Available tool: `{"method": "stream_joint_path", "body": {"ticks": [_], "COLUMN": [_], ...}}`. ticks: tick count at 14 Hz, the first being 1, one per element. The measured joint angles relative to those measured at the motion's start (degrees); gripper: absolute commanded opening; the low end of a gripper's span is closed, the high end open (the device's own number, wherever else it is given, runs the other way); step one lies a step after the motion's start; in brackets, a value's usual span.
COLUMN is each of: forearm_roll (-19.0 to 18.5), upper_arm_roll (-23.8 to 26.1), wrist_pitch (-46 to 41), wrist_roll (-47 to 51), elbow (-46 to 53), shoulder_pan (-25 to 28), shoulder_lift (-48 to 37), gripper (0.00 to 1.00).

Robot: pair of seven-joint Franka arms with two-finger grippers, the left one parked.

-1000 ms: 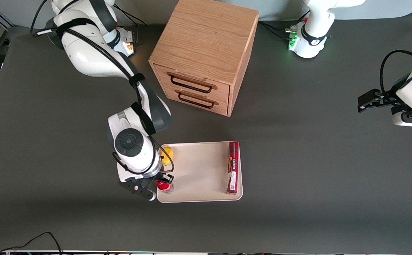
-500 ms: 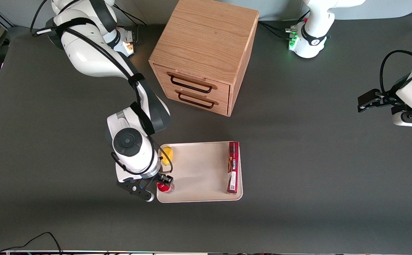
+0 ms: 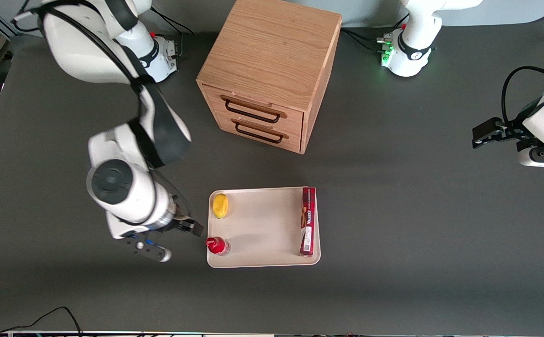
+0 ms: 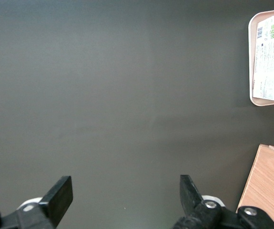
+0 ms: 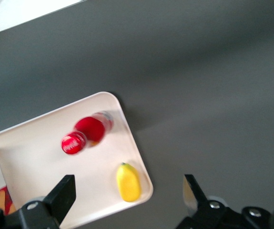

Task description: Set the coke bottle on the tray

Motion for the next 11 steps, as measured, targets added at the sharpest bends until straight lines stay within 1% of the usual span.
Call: {"method": "stream_joint_path", "body": {"ticks": [2,6,7,9,11], "forearm_roll": [0.16,0.78,1.58,4.81,5.52], "upper_arm_roll": [1.27,1.78,1.80,1.82,1.83], "wrist_pitch": [-0.99,-1.51,-1.50,-1.46,-1.49], "wrist_roll": [-6.48,-20.43,-22.29,-24.54,-24.96], "elbow": [-8.08,-26.91,-30.73,-36.13,-38.32], "shoulder_pan": [-4.37,-12.39,-13.91,-16.25,-16.78], "shoulder_lift": [-8.32,-26.10,-29.86,-35.77,-38.47], "gripper": [1.00,1.00,1.00,1.00,1.00]}}
